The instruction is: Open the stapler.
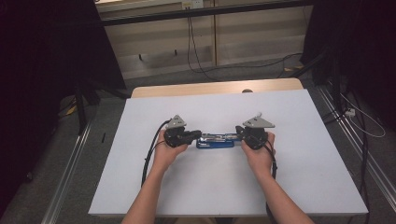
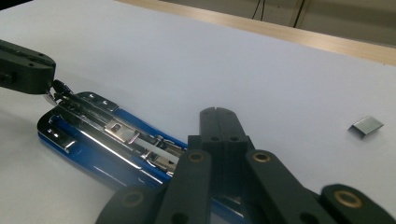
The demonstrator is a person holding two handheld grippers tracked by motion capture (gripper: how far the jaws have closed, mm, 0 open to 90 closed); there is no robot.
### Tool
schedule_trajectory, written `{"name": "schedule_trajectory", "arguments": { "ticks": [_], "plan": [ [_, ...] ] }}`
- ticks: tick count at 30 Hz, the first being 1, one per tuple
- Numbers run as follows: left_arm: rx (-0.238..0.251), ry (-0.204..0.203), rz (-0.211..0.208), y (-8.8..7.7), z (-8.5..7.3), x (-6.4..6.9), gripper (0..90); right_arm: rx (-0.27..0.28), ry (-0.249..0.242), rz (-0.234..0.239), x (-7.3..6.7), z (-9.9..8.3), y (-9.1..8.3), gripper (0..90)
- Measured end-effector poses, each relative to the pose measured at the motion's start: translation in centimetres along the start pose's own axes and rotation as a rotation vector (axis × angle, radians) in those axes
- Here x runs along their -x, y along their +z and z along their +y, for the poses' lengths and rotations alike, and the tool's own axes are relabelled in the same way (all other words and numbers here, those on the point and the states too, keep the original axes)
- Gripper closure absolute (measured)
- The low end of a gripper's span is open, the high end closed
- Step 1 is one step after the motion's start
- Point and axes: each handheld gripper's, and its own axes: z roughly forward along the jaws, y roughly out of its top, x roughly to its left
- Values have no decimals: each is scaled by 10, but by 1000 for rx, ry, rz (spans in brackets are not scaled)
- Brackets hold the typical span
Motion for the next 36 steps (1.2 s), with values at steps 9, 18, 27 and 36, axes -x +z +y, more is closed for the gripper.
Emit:
{"name": "schedule_trajectory", "arguments": {
  "ticks": [9, 18, 27, 36],
  "plan": [
    [21, -10, -10, -12, 6, 8, 675, -25, -15, -50, 23, 7, -7, 737],
    [12, -29, -1, -21, 6, 9, 463, -53, 14, -126, 47, 9, -8, 513],
    [4, -58, 32, -33, 5, 5, 317, -69, 32, -147, 54, 12, 1, 398],
    [-5, -68, 63, -40, 4, 5, 193, -93, 57, -160, 59, 13, 13, 330]
  ]
}}
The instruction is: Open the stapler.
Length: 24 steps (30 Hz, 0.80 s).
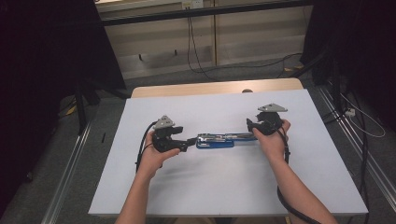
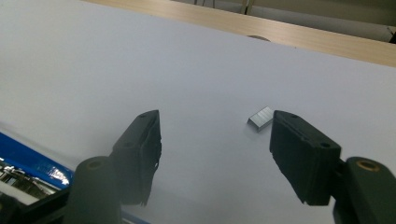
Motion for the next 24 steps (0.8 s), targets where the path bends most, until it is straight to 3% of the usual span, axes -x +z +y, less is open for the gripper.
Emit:
{"name": "schedule_trajectory", "arguments": {
  "ticks": [7, 15, 24],
  "plan": [
    [-5, -5, 10, -2, 0, 0, 146, -20, 35, -6, 5, 0, 7, 301],
    [-3, 3, 23, -3, 0, 0, 145, -49, 56, -45, 16, 1, 18, 321],
    [-9, -6, 34, -2, -1, -2, 143, -83, 37, -58, 24, -4, 31, 371]
  ]
}}
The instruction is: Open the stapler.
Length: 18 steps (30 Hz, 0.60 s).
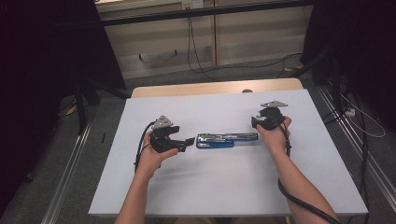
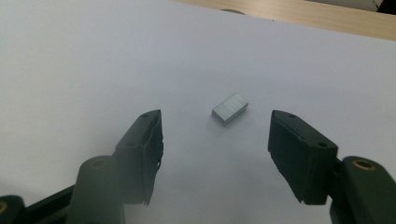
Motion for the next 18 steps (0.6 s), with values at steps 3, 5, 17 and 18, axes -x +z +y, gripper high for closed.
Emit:
{"name": "schedule_trajectory", "arguments": {
  "ticks": [3, 5, 17, 18],
  "plan": [
    [-3, 5, 1, 1, 0, 0, 143, -8, 9, -4, 2, 0, 4, 381],
    [-6, 7, 2, 2, 0, 0, 143, -17, 7, -7, 1, 0, 7, 386],
    [-29, 7, 9, 7, -2, -1, 143, -49, 31, -24, 4, 4, 26, 530],
    [-30, 7, 10, 7, -2, -1, 143, -48, 33, -22, 4, 4, 27, 534]
  ]
}}
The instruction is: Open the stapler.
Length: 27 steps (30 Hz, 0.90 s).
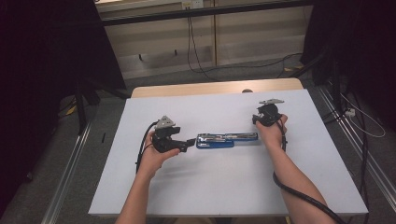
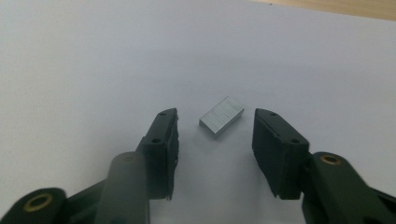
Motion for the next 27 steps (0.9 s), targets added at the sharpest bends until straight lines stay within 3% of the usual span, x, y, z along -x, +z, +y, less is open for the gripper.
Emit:
{"name": "schedule_trajectory", "arguments": {
  "ticks": [15, 20, 23, 27],
  "plan": [
    [0, 6, 10, -3, 0, -1, 143, 2, 25, 29, 3, 1, 1, 839],
    [6, 5, 11, -3, 0, -1, 143, 8, 49, 34, 5, 0, 1, 755],
    [7, 4, 9, -3, 0, -1, 144, 4, 51, 27, 2, 3, 3, 638],
    [-2, 6, 11, -2, 0, -1, 144, 5, 61, 9, 1, 5, 6, 623]
  ]
}}
